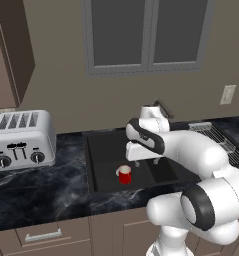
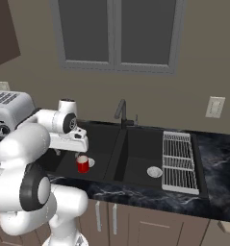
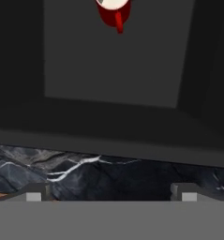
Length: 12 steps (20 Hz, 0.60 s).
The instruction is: Move any existing items from the left basin to the right basin for drying. Then move the measuring cup from the counter to the left basin of the sink for washing.
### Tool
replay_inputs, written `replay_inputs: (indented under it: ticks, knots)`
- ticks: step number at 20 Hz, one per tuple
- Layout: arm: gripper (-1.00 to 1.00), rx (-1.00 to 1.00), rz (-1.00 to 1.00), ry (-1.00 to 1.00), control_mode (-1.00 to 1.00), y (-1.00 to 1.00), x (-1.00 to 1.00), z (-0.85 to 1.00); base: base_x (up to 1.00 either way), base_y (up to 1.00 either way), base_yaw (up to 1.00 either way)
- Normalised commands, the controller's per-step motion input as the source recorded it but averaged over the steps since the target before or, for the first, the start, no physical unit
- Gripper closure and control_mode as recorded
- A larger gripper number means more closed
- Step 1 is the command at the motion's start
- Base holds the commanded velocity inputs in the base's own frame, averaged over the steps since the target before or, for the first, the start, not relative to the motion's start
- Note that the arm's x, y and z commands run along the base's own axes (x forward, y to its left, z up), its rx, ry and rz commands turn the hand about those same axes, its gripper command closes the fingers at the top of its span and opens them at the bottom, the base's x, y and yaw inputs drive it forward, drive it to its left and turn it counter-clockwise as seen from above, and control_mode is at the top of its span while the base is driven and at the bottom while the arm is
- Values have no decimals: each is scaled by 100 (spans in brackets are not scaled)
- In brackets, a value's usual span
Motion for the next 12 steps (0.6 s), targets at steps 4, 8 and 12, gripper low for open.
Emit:
replay_inputs:
  ticks: [4, 8, 12]
  knots:
    - [-100, 0, 1, 1, -100, 0, 0, -3, 0, 0, 0]
    - [-100, 0, 2, 0, -100, 0, 0, -3, 0, 0, 0]
    - [-100, 0, 2, 2, -100, 0, 0, -7, 0, 0, 0]
